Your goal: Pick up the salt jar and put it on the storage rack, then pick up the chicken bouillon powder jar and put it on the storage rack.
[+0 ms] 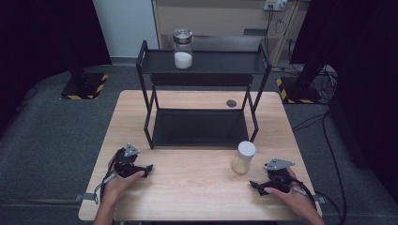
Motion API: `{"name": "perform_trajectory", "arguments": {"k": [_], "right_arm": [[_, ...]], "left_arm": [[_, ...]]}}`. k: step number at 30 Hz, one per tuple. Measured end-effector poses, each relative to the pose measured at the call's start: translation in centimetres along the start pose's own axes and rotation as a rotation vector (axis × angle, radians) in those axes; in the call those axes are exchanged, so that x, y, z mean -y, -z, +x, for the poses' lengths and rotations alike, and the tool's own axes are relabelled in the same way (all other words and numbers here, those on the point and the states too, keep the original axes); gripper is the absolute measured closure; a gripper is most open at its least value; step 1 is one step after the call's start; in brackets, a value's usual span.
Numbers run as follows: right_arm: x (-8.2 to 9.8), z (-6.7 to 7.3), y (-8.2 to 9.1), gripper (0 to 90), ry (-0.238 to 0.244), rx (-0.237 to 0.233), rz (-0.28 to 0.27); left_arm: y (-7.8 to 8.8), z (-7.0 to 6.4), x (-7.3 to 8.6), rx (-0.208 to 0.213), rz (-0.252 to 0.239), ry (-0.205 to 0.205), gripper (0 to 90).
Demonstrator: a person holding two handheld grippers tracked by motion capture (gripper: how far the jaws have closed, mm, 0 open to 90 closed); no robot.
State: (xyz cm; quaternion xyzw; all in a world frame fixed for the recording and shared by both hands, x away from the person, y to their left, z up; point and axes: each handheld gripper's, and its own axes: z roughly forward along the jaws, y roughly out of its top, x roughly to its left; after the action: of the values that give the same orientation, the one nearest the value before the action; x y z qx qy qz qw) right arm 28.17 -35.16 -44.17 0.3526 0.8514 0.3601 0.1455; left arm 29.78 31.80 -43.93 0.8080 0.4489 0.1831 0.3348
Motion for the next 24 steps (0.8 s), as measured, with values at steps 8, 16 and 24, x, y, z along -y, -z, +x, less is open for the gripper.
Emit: {"name": "perform_trajectory", "arguments": {"k": [8, 16, 24], "right_arm": [[0.0, 0.0, 0.0, 1.2, 0.0, 0.0, 0.0], [0.0, -0.02, 0.0, 1.2, 0.0, 0.0, 0.0], [-0.17, -0.18, 0.0, 1.1, 0.005, -0.007, 0.006]], "left_arm": [[-0.08, -0.26, -0.11, -0.008, 0.003, 0.003, 0.0], [-0.12, -0.41, -0.16, -0.012, 0.004, 0.007, 0.0], [-0.13, -0.43, -0.16, -0.013, 0.004, 0.008, 0.0]]}}
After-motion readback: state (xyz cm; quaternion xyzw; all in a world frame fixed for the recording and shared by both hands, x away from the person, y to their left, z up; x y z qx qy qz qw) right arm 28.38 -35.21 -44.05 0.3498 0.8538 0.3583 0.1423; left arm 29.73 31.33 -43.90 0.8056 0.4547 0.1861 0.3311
